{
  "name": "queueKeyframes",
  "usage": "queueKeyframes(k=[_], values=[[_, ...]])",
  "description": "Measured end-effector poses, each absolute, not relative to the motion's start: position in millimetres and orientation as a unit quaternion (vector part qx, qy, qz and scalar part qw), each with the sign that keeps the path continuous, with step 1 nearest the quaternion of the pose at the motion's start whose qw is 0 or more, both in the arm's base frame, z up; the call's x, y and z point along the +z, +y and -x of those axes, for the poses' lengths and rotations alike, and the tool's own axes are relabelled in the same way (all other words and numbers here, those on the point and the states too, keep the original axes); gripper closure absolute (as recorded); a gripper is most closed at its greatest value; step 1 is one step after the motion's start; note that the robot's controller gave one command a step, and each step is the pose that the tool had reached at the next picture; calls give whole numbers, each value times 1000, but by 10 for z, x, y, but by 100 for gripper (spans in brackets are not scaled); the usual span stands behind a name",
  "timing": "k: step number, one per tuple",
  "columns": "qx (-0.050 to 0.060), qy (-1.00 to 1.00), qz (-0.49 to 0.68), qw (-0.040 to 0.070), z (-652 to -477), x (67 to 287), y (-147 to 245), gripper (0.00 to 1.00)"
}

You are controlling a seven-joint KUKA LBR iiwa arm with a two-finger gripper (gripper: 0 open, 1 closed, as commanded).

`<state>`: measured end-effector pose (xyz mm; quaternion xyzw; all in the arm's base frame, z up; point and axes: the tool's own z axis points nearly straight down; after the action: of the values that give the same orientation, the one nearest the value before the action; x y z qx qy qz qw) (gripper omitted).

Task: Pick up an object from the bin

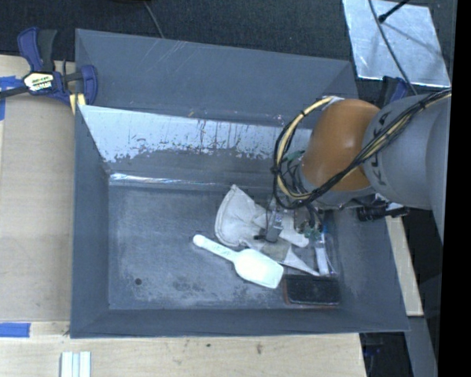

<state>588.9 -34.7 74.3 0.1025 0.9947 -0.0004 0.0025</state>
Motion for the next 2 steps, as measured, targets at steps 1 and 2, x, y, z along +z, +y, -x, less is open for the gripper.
queueKeyframes(k=[1, 2], values=[[0, 996, -88, 1, -5941, 1704, -526, 100], [0, 996, -88, 1, -5941, 1704, -525, 100]])
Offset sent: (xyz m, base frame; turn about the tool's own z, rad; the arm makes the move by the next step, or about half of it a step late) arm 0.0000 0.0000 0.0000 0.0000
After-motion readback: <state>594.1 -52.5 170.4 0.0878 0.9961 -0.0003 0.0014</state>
